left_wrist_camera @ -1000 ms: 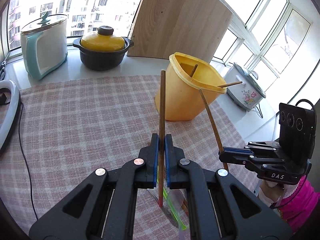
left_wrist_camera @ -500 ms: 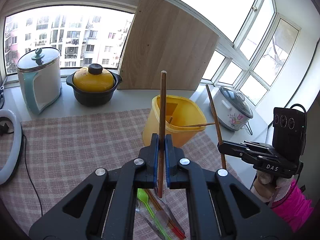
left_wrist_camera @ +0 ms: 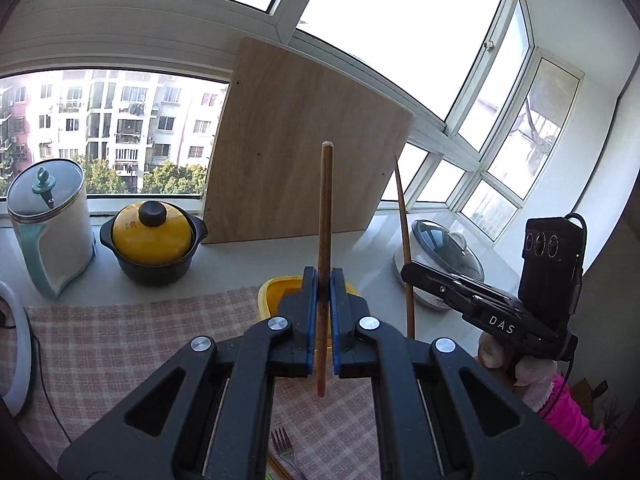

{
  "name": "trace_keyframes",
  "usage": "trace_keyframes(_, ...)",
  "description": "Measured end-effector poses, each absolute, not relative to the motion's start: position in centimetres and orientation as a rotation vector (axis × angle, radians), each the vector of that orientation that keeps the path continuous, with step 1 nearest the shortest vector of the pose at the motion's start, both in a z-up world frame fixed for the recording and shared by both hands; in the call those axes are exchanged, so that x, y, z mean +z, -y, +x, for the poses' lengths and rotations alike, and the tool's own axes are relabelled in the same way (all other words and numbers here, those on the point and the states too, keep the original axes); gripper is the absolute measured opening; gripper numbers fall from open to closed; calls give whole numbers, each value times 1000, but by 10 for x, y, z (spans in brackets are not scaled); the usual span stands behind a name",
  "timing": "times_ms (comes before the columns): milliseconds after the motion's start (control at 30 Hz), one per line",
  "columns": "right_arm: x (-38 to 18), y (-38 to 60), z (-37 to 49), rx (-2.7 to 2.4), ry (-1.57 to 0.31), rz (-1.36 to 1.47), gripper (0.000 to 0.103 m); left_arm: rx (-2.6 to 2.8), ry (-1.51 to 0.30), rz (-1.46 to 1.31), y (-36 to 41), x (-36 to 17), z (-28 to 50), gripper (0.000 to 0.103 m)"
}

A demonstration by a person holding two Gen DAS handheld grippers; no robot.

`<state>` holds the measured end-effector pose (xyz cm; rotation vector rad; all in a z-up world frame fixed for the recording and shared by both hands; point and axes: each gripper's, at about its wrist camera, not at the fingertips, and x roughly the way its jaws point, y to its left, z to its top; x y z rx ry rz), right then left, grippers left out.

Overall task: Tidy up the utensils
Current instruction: 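Carry both held chopsticks upright over the yellow container, then open both tools to drop the chopsticks into the container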

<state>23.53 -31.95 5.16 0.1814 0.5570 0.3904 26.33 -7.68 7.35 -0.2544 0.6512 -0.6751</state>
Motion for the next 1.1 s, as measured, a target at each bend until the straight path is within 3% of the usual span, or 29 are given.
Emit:
trace_keyframes(533,38,334,298,227,-507,122,4,-599,-655,-233,111,63,307,3)
trace_keyframes(1100,-7,335,309,212,-561,132,4,-612,-728,-187,128,34,313,3)
